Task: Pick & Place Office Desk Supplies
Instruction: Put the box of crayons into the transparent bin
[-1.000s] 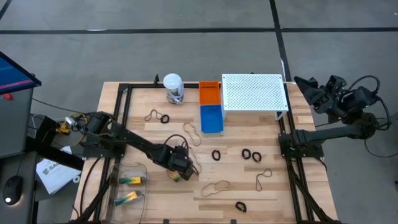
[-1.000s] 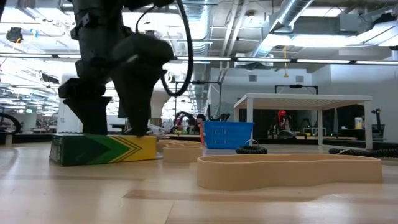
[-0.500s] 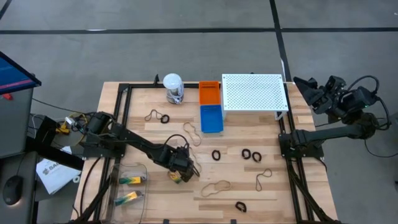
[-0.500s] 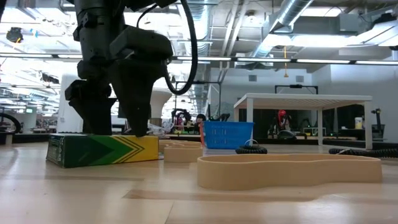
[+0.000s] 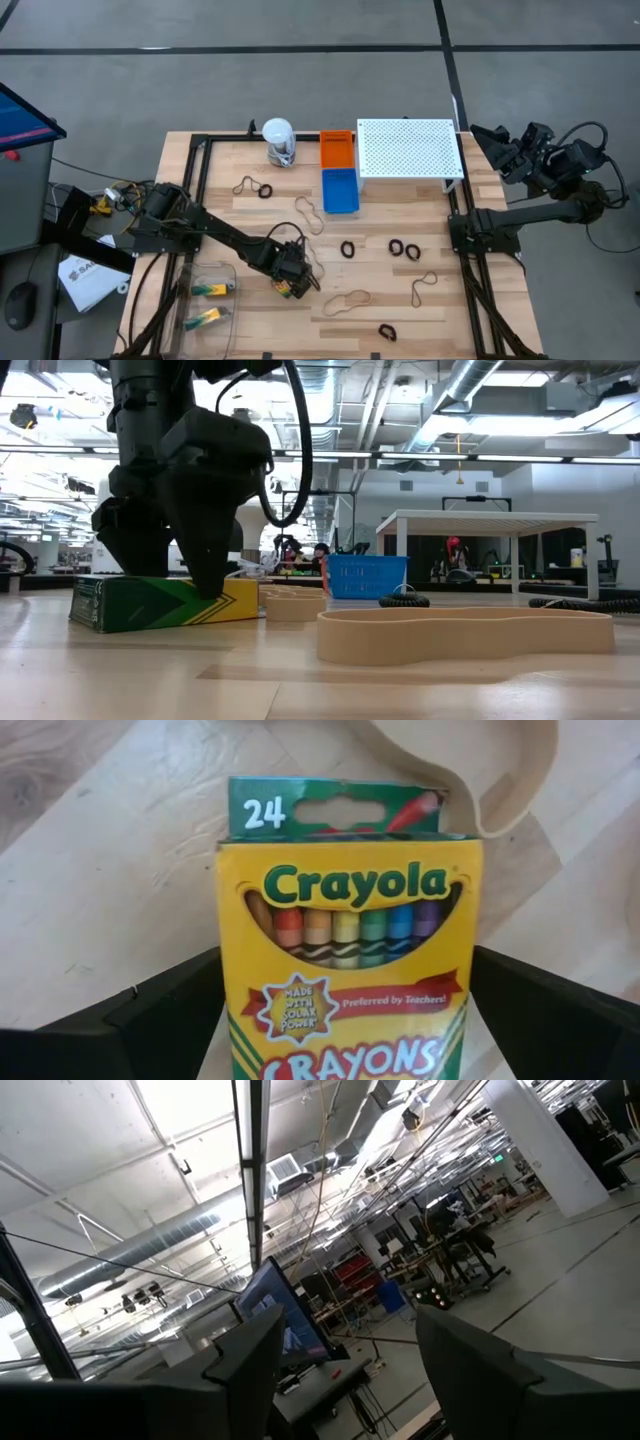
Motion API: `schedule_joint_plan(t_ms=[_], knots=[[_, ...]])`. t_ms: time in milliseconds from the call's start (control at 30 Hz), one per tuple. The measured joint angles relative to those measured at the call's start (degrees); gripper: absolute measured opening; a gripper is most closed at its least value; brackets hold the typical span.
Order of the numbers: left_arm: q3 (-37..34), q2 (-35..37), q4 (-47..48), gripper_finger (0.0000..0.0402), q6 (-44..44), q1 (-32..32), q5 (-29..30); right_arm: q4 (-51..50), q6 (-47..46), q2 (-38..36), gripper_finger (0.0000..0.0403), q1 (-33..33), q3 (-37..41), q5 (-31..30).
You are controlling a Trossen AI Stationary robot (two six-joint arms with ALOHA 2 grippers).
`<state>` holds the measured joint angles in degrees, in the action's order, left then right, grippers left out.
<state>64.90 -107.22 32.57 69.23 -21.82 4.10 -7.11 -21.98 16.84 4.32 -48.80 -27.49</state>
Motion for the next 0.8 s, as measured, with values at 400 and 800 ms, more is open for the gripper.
schedule_joint_plan(t_ms=[400, 800], knots=[[-0.1, 0.0, 1.0, 0.0311, 0.0, 0.0, 0.4, -0.1, 0.0, 0.0, 0.0224, 0.0, 0.0, -0.7], [-0.3, 3.2, 7.0, 0.0306, -1.3, 0.2, 0.1, -0.1, 0.1, 0.0, 0.0224, 0.0, 0.0, -1.0]])
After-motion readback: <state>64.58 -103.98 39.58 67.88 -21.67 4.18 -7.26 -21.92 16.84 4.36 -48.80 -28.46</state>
